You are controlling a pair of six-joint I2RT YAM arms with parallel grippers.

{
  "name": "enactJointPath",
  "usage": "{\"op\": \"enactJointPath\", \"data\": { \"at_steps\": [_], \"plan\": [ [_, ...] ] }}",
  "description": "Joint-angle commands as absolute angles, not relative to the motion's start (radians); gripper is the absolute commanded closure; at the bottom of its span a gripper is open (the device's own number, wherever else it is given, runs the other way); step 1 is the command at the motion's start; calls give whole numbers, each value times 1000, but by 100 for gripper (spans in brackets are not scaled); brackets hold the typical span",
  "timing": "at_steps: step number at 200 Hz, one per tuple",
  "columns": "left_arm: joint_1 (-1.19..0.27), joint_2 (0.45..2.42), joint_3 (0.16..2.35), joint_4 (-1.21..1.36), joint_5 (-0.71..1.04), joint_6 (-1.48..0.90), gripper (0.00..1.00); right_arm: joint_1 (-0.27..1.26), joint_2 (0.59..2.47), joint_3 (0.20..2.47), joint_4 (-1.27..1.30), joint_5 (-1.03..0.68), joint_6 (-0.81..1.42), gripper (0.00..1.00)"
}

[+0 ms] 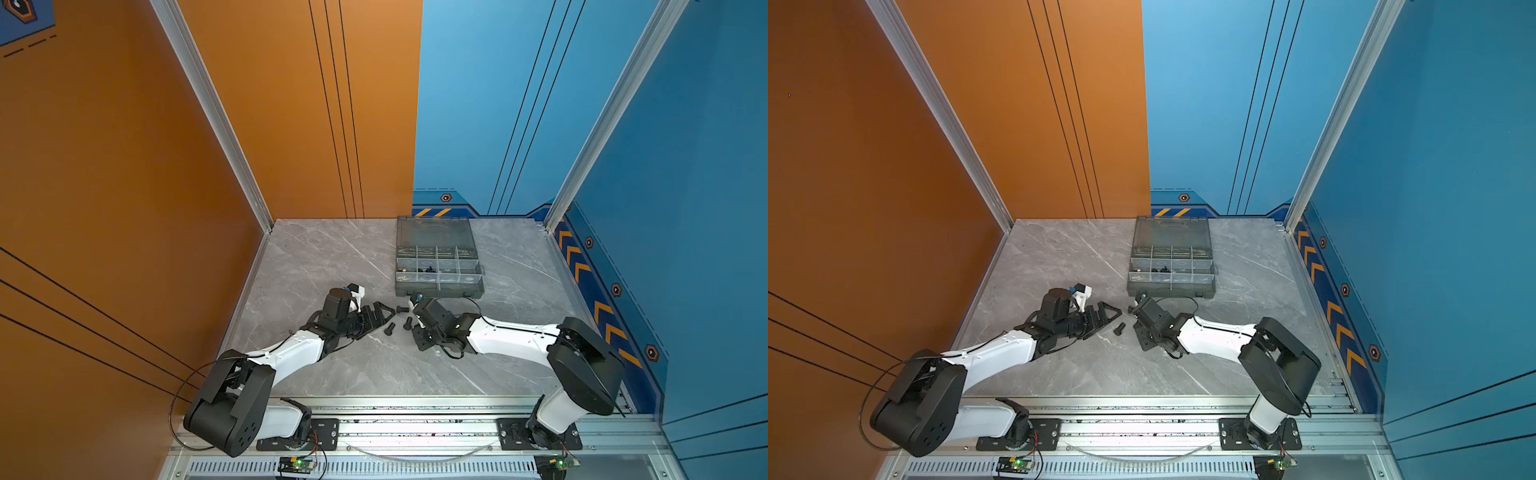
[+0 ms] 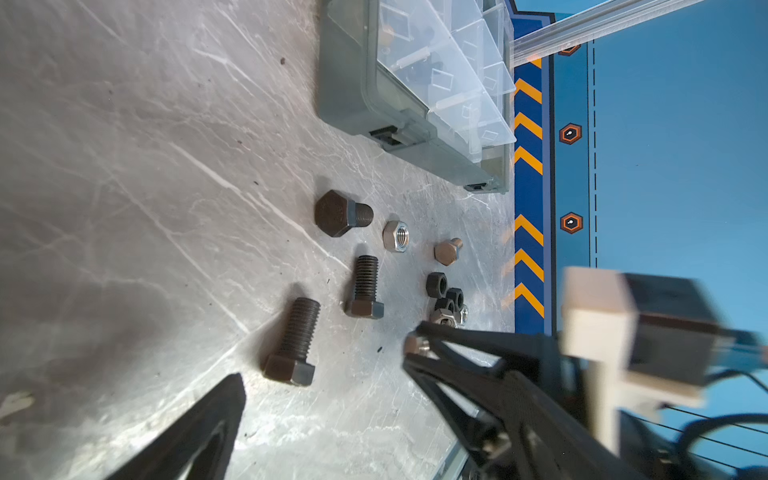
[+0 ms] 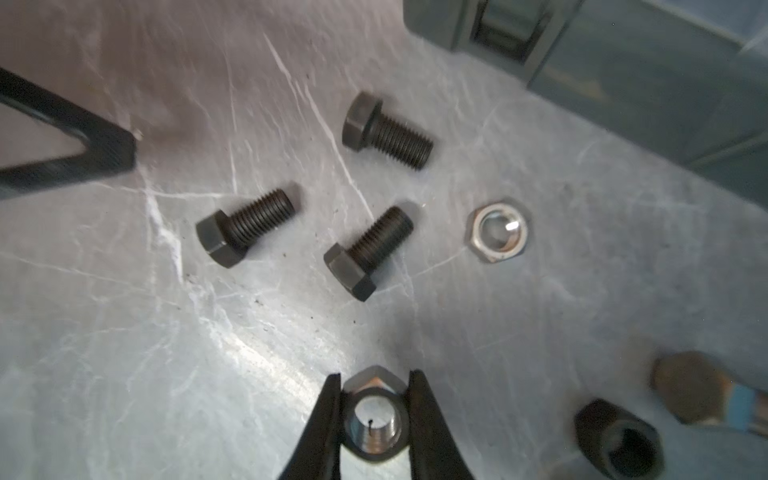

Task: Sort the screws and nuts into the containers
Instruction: 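Carry the silver hex nut with the right gripper over an empty compartment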

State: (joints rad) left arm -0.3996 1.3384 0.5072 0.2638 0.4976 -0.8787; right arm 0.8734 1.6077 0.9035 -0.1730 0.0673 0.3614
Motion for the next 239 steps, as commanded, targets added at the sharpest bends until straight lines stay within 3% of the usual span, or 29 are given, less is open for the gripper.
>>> {"op": "enactJointPath", "data": {
  "at_steps": [1, 65, 115, 239],
  "plan": [
    [-397, 1326, 522, 252, 474, -853, 2, 821, 1548, 934, -221, 32, 288, 100],
    [-397, 1323, 521, 255, 470, -855, 2, 555, 1503, 1083, -261, -78, 186, 100],
    [-396, 1311, 505, 263, 462, -864, 2, 408, 1608, 1220, -240, -136, 177, 100],
    [-377, 1300, 495, 250, 468, -856, 2, 354, 1969, 1474, -275, -94, 200, 100]
  ]
}}
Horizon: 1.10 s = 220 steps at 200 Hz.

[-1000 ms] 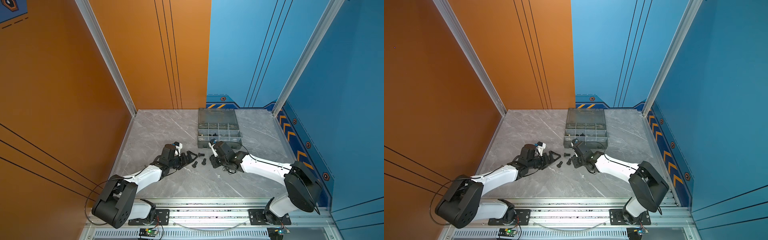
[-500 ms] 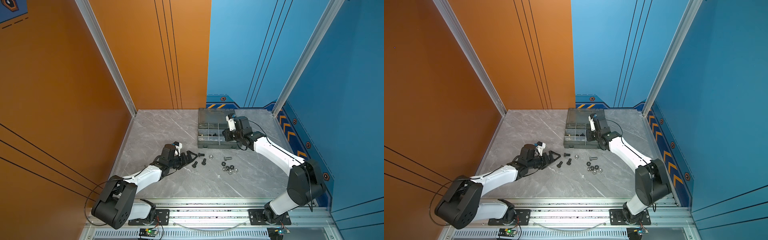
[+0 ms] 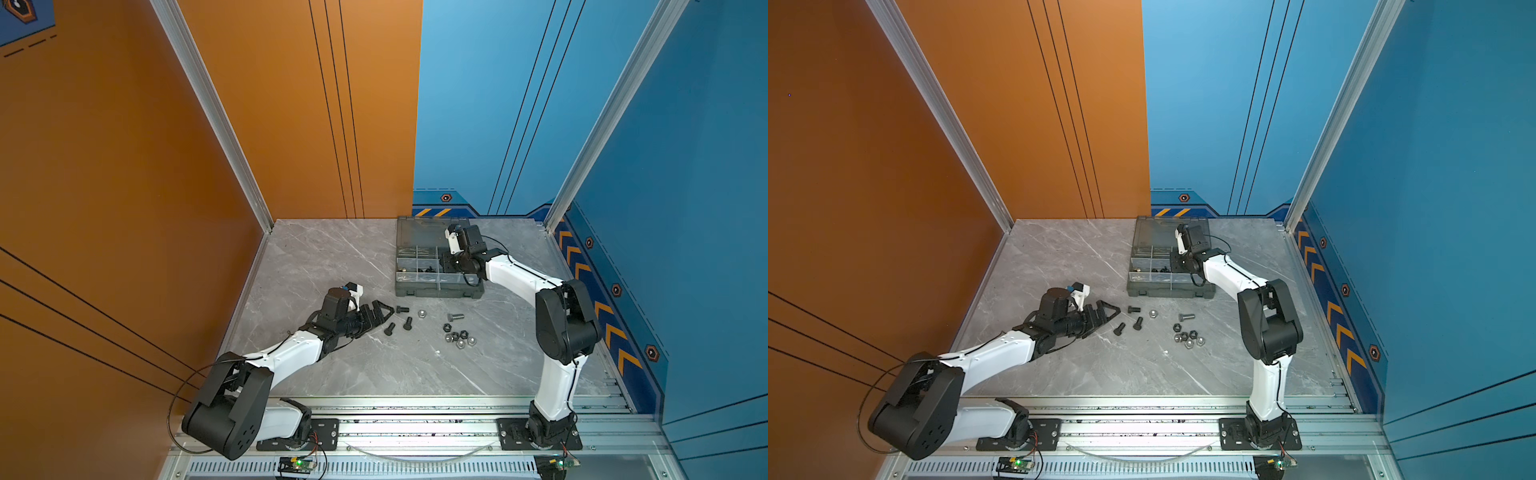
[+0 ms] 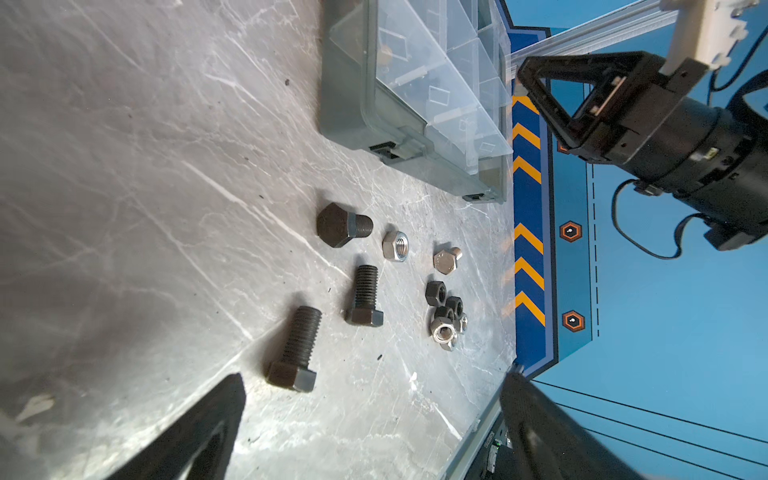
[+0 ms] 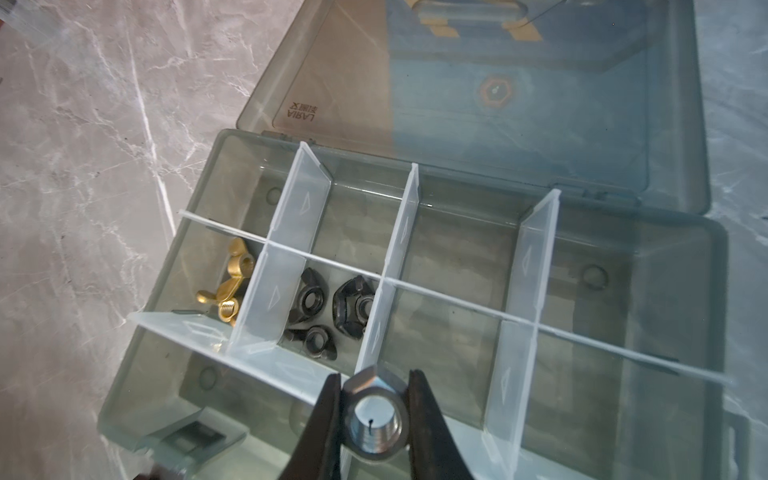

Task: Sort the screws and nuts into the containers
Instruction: 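Carry the silver hex nut with the right gripper over an empty compartment, then open the right gripper to drop the silver hex nut in the compartment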

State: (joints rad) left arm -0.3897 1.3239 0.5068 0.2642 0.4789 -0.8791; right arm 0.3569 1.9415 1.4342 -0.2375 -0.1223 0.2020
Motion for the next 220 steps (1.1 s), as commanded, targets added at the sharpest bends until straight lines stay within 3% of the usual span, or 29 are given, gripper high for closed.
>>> {"op": "enactJointPath", "data": {
  "at_steps": [1, 69, 119, 153, 186, 220],
  "plan": [
    [-377, 1300, 495, 250, 469, -857, 2, 354, 1969, 1472, -275, -94, 201, 100],
    [-372, 1294, 494, 250, 465, -863, 2, 344, 2003, 1468, -275, -100, 199, 97],
    [-371, 1282, 487, 246, 461, -863, 2, 341, 2015, 1472, -291, -101, 196, 89],
    [-368, 1284, 490, 245, 466, -861, 2, 339, 2012, 1473, -301, -91, 192, 81],
    [-365, 1283, 493, 241, 468, -855, 2, 341, 1993, 1464, -305, -84, 168, 66],
    [-353, 1281, 496, 230, 466, -846, 2, 360, 1909, 1415, -296, -57, 164, 60]
  ]
}}
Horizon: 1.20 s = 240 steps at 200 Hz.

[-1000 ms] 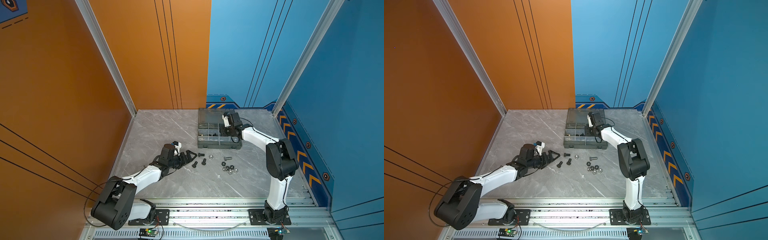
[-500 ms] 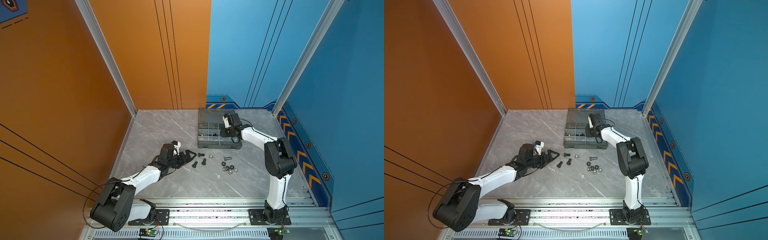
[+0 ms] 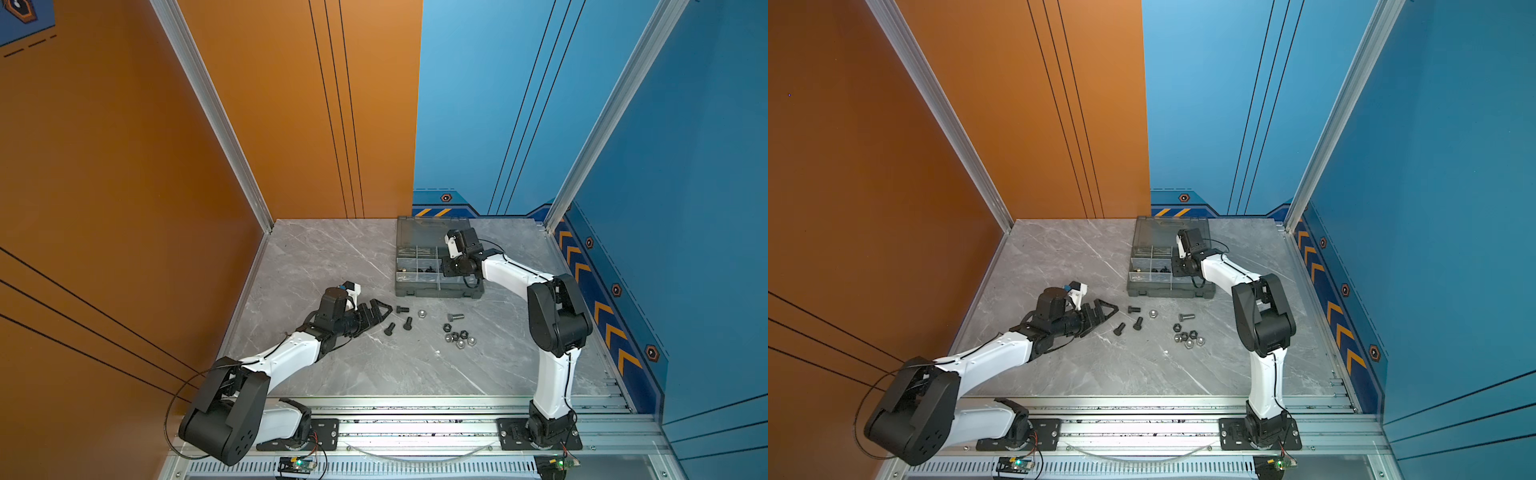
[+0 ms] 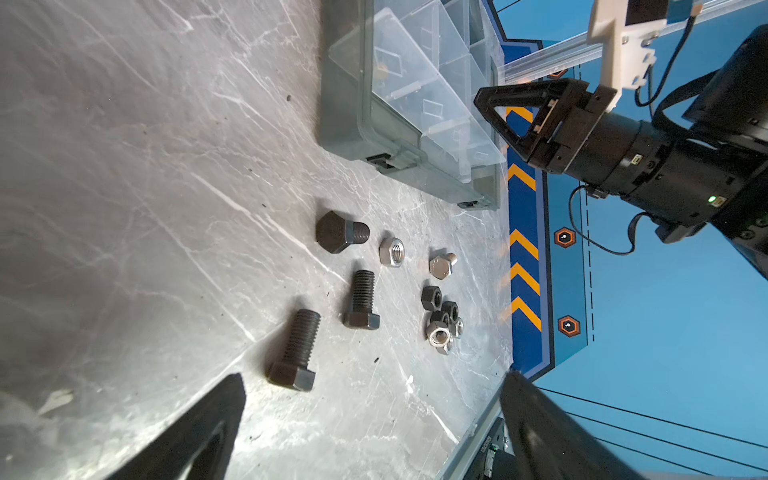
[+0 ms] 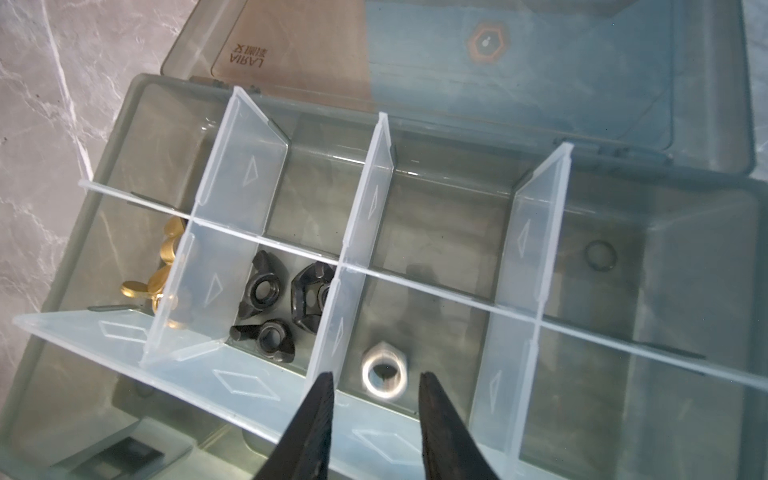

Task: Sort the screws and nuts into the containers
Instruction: 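Open the right gripper to drop the silver hex nut in the compartment, then move the right gripper back from the box down to the nut pile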

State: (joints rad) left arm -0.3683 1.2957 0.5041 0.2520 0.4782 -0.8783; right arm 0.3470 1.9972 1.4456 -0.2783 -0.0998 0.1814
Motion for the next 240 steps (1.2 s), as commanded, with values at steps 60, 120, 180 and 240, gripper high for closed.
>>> {"op": "enactJointPath", "data": {
  "at_steps": [60, 120, 180, 240],
  "plan": [
    [-350, 1288, 502, 230, 473, -848, 2, 424, 1745, 1323, -344, -39, 160, 55],
    [-353, 1299, 497, 248, 478, -850, 2, 534, 1612, 1180, -342, -32, 240, 48],
    [-353, 1316, 493, 270, 489, -856, 2, 651, 1646, 1132, -366, 36, 358, 42],
    [-353, 1338, 485, 287, 492, -859, 2, 751, 1766, 1141, -347, 112, 476, 39]
  ]
}}
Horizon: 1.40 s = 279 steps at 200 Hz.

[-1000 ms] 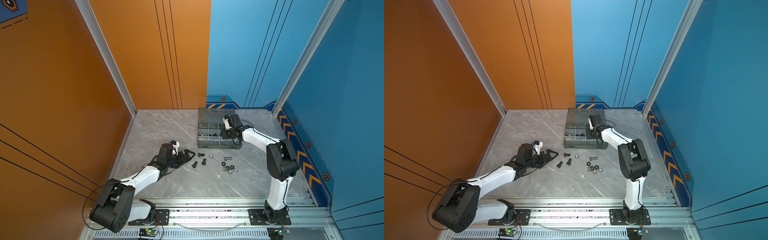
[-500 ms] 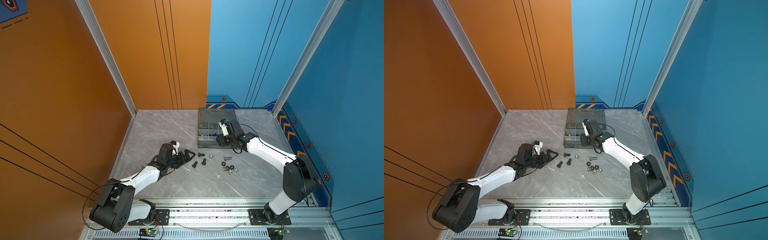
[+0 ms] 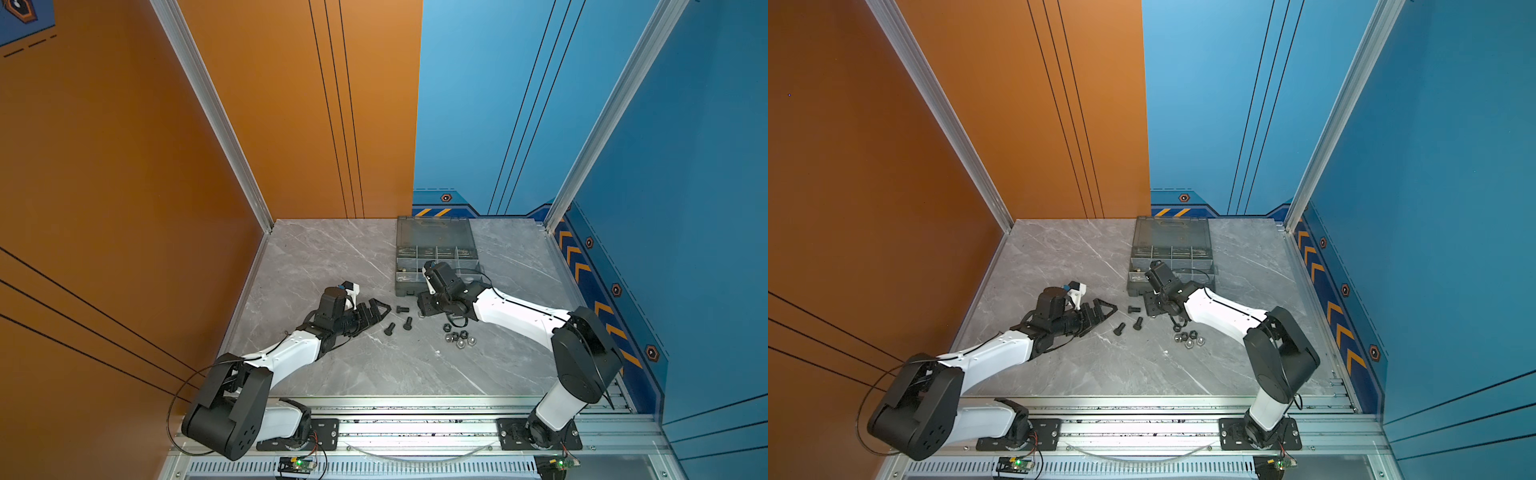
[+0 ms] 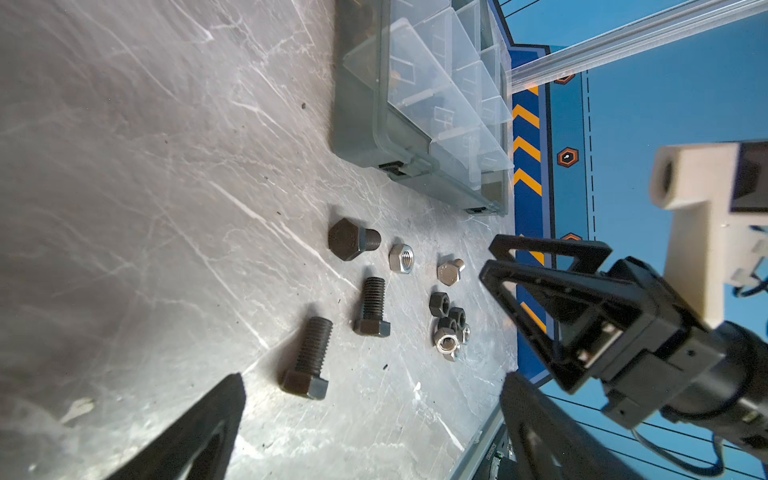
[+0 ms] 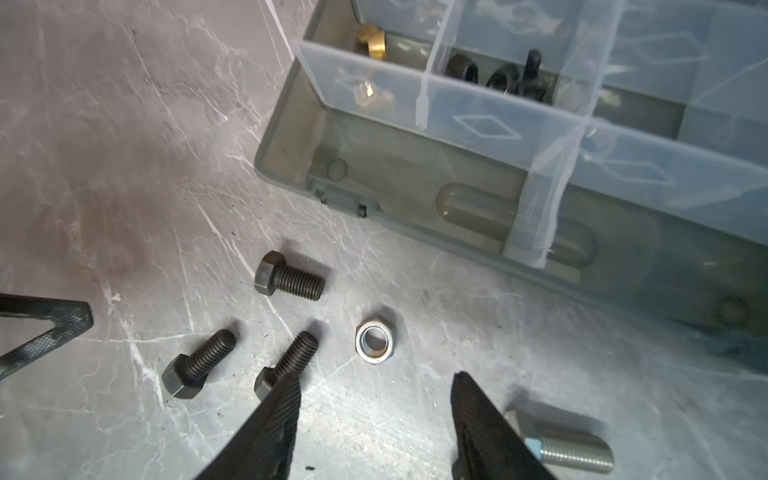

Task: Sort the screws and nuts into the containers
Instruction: 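Move the right gripper back from the box down to the nut pile, then close the right gripper on a silver hex nut near the bolts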

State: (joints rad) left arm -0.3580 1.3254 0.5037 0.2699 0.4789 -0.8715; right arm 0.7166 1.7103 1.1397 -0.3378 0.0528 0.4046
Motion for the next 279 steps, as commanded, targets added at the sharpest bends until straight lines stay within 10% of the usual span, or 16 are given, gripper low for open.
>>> {"op": "enactJointPath", "data": {
  "at_steps": [1, 279],
  "plan": [
    [-353, 1338, 485, 287, 492, -859, 2, 750, 1768, 1142, -348, 113, 476, 39],
    [-348, 1339, 490, 281, 490, -859, 2, 738, 1978, 1219, -368, 84, 376, 51]
  ]
}}
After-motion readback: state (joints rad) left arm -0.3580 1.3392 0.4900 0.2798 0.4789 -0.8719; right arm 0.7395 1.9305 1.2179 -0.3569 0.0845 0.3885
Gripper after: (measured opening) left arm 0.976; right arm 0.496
